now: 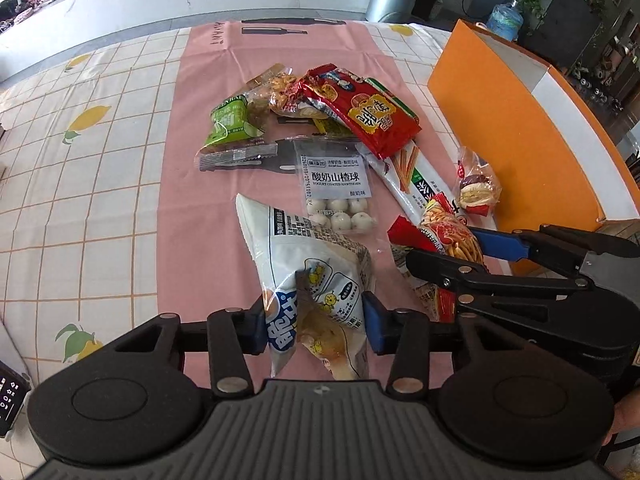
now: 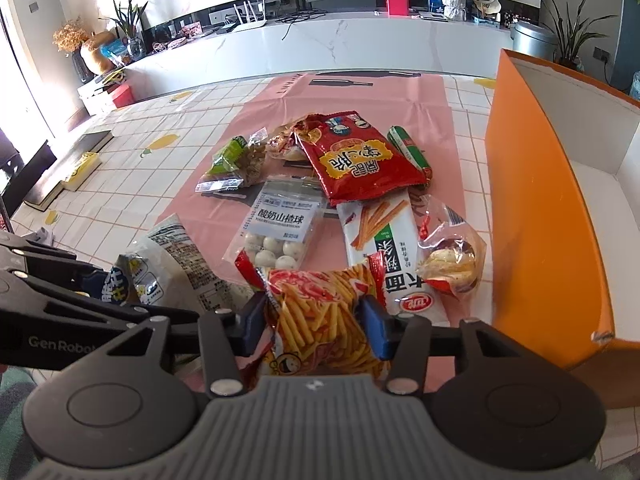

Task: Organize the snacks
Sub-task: 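Grasp the white chip bag with left tool while right tool grasps the red fries bag, then carry both bags over the orange box and lower them inside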

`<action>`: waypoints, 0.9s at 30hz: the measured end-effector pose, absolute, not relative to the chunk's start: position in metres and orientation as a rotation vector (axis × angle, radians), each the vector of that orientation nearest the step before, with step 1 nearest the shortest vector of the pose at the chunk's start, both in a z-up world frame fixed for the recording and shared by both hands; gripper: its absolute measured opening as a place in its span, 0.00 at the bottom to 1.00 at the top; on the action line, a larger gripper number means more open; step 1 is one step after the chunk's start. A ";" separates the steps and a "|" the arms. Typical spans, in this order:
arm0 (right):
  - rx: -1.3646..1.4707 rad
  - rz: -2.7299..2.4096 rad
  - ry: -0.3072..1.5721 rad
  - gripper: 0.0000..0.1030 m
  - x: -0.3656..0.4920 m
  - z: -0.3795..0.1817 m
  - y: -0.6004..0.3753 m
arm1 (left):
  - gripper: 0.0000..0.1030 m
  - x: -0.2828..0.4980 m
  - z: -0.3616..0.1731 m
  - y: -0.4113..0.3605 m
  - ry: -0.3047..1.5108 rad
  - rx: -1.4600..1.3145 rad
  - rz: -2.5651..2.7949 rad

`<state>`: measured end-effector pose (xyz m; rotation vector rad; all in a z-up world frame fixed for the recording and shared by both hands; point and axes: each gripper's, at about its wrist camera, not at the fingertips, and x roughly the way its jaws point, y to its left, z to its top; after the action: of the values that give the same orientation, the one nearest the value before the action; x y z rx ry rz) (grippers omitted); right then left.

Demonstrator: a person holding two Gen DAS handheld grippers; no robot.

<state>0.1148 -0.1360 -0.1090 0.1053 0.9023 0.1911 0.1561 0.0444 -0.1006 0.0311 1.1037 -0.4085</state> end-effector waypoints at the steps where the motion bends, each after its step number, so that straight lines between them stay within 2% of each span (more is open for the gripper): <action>1: 0.104 0.192 0.899 0.47 0.113 -0.107 -0.136 | 0.49 0.154 -0.096 0.045 1.095 0.030 -0.397; 13: 0.139 0.244 0.782 0.47 0.080 -0.057 -0.144 | 0.48 0.118 -0.045 0.059 0.964 -0.024 -0.323; 27: 0.153 0.206 0.631 0.46 0.030 0.003 -0.197 | 0.48 0.082 0.011 0.016 0.831 0.008 -0.370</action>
<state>0.0299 -0.1968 0.0029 0.1530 0.6309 0.2063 0.0825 0.0155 0.0113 0.0083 0.8309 -0.3700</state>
